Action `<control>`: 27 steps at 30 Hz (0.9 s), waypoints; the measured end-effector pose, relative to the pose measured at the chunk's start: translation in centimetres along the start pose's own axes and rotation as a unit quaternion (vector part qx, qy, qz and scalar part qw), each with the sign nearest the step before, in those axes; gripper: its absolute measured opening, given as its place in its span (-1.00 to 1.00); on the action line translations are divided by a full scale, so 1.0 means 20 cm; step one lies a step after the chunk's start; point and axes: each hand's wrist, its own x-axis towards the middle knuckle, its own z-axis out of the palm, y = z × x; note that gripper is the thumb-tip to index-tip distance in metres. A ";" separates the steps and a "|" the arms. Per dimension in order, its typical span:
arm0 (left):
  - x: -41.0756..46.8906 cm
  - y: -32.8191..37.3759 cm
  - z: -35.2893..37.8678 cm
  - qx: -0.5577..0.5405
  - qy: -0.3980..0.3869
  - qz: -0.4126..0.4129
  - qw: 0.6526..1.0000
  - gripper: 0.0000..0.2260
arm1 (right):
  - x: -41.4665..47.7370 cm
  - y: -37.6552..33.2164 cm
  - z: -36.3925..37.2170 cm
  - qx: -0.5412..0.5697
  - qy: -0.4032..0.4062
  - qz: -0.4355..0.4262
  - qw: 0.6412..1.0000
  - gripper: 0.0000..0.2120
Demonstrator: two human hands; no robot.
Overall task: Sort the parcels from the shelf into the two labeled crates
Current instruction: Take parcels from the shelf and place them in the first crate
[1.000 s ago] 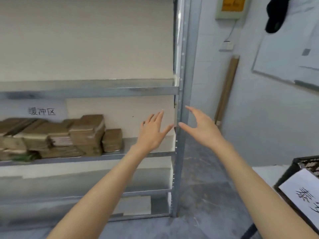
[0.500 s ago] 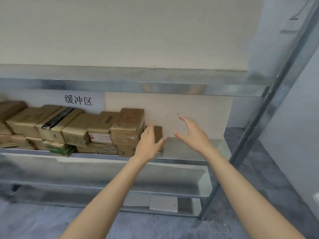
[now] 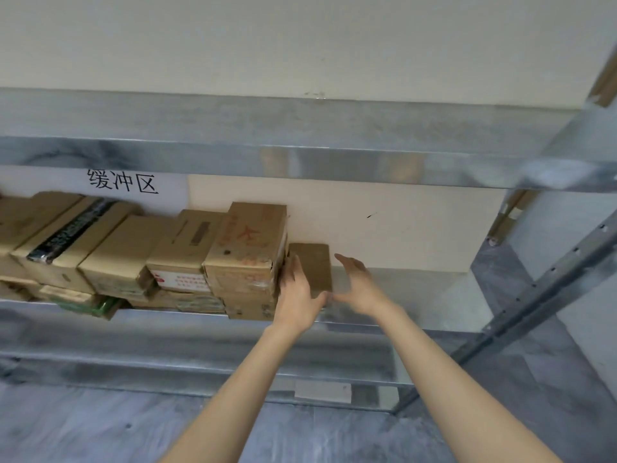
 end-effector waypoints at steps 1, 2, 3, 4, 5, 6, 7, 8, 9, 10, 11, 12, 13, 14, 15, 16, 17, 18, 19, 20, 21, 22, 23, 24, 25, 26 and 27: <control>0.02 -0.01 0.01 -0.001 0.002 0.001 1.000 -0.11 | 0.02 0.00 0.02 0.001 -0.002 -0.001 1.000 -0.13; 0.04 -0.02 0.02 -0.002 0.002 -0.002 1.000 -0.10 | 0.05 0.01 0.04 0.000 -0.005 -0.007 1.000 -0.15; 0.05 -0.03 0.02 -0.005 0.000 -0.007 1.000 -0.11 | 0.07 0.01 0.06 -0.001 -0.010 -0.013 1.000 -0.17; 0.07 -0.04 0.03 -0.007 0.000 -0.011 1.000 -0.12 | 0.09 0.01 0.08 0.000 -0.016 -0.015 1.000 -0.18; 0.08 -0.05 0.04 -0.005 0.002 -0.012 1.000 -0.14 | 0.11 0.02 0.10 0.007 -0.023 -0.010 1.000 -0.16; 0.09 -0.06 0.05 0.001 0.007 -0.011 1.000 -0.16 | 0.12 0.02 0.11 0.020 -0.029 0.000 0.999 -0.13; 0.10 -0.07 0.06 0.012 0.012 -0.010 1.000 -0.17 | 0.14 0.02 0.12 0.033 -0.035 0.010 0.999 -0.08; 0.10 -0.07 0.07 0.023 0.016 -0.011 1.000 -0.16 | 0.15 0.03 0.13 0.045 -0.040 0.017 0.998 -0.05; 0.11 -0.06 0.07 0.034 0.019 -0.013 0.999 -0.16 | 0.15 0.03 0.14 0.055 -0.041 0.020 0.997 -0.04; 0.12 -0.06 0.07 0.039 0.024 -0.015 0.999 -0.16 | 0.16 0.03 0.15 0.066 -0.038 0.021 0.997 -0.05; 0.12 -0.06 0.08 0.037 0.029 -0.017 0.999 -0.15 | 0.16 0.03 0.16 0.077 -0.031 0.021 0.996 -0.07; 0.13 -0.06 0.08 0.033 0.032 -0.023 0.999 -0.14 | 0.16 0.03 0.16 0.085 -0.024 0.021 0.996 -0.08; 0.13 -0.06 0.08 0.031 0.031 -0.031 0.999 -0.11 | 0.16 0.04 0.16 0.089 -0.019 0.020 0.996 -0.07; 0.13 -0.06 0.08 0.032 0.027 -0.040 0.998 -0.09 | 0.15 0.05 0.16 0.088 -0.017 0.020 0.996 -0.06; 0.13 -0.06 0.09 0.039 0.021 -0.049 0.998 -0.06 | 0.14 0.07 0.16 0.086 -0.018 0.020 0.996 -0.05; 0.13 -0.06 0.09 0.048 0.015 -0.055 0.997 -0.03 | 0.13 0.08 0.16 0.086 -0.019 0.020 0.996 -0.03; 0.13 -0.06 0.09 0.057 0.008 -0.060 0.996 -0.01 | 0.12 0.09 0.15 0.084 -0.019 0.020 0.996 -0.02; 0.13 -0.05 0.10 0.060 0.001 -0.064 0.996 0.00 | 0.11 0.10 0.15 0.080 -0.019 0.019 0.996 -0.01; 0.12 -0.05 0.10 0.055 -0.008 -0.064 0.996 0.00 | 0.09 0.10 0.14 0.074 -0.018 0.018 0.997 -0.01; 0.12 -0.04 0.09 0.042 -0.017 -0.061 0.997 -0.02 | 0.08 0.10 0.14 0.070 -0.015 0.017 0.997 -0.01; 0.12 -0.04 0.09 0.025 -0.023 -0.056 0.998 -0.05 | 0.06 0.10 0.13 0.070 -0.011 0.016 0.997 -0.01; 0.11 -0.04 0.08 0.008 -0.025 -0.051 0.998 -0.07 | 0.04 0.10 0.13 0.073 -0.005 0.013 0.997 -0.01; 0.10 -0.03 0.07 -0.007 -0.024 -0.047 0.999 -0.08 | 0.02 0.11 0.13 0.073 0.002 0.010 0.997 -0.02; 0.08 -0.02 0.06 -0.021 -0.020 -0.045 0.999 -0.07 | 0.00 0.12 0.12 0.069 0.011 0.007 0.998 -0.03; 0.06 0.00 0.05 -0.034 -0.016 -0.040 0.999 -0.06 | -0.03 0.13 0.11 0.063 0.022 0.005 0.998 -0.03; 0.04 0.02 0.05 -0.046 -0.011 -0.033 0.998 -0.04 | -0.07 0.13 0.10 0.061 0.034 0.006 0.998 -0.03; 0.01 0.05 0.05 -0.057 -0.008 -0.026 0.998 -0.03 | -0.10 0.14 0.08 0.063 0.045 0.009 0.997 -0.04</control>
